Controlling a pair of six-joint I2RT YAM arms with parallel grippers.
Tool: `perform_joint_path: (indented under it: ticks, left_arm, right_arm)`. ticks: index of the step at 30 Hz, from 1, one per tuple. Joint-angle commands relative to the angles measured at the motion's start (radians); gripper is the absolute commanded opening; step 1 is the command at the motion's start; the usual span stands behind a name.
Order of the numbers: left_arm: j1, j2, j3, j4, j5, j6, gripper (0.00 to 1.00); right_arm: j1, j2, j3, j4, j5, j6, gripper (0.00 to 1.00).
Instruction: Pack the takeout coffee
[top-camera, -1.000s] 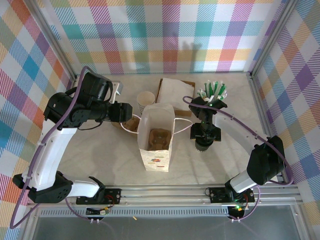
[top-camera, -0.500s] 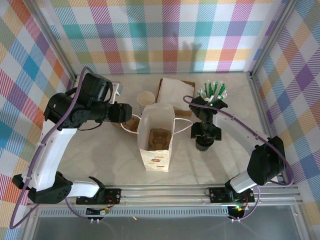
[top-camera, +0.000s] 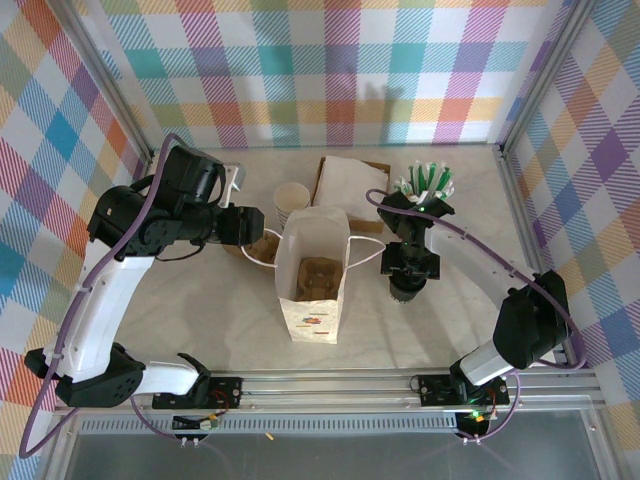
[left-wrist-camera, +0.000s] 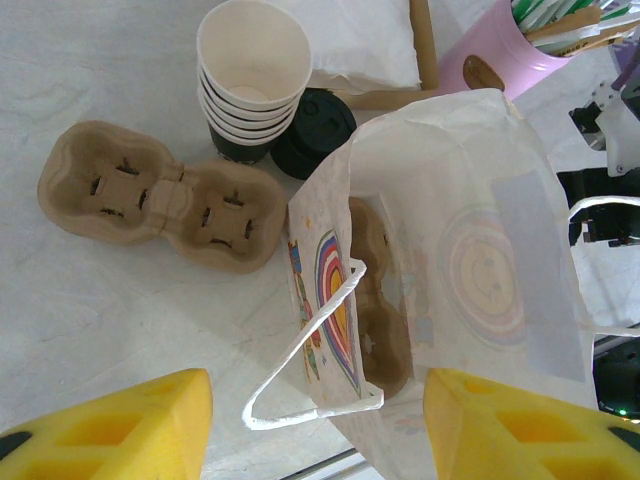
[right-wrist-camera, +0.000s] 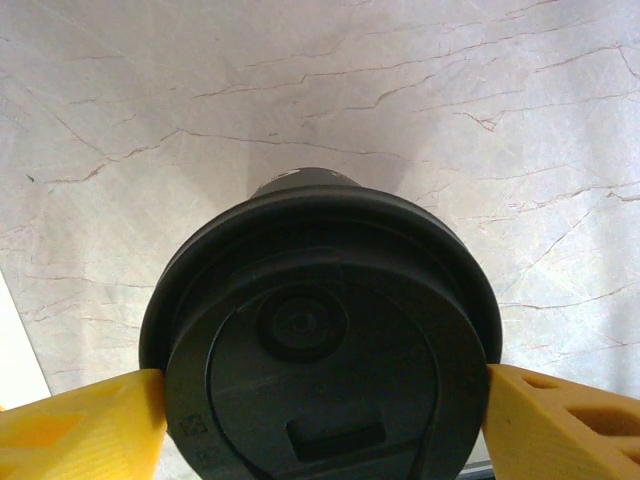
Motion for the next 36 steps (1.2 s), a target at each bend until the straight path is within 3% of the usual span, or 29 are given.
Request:
perform_joint_path:
  ticks: [1,36]
  left_arm:
    - [0.012,-0.008,0.005,0.006,-0.009,-0.01,0.58]
    - [0.012,-0.009,0.0,0.006,-0.012,-0.008,0.58]
  right_arm:
    - [-0.008,0.015,0.002,0.003,-0.016,0.013,0.8]
    - [-0.043,-0.059,-0.168,0.011,-0.117,-0.05,0.81]
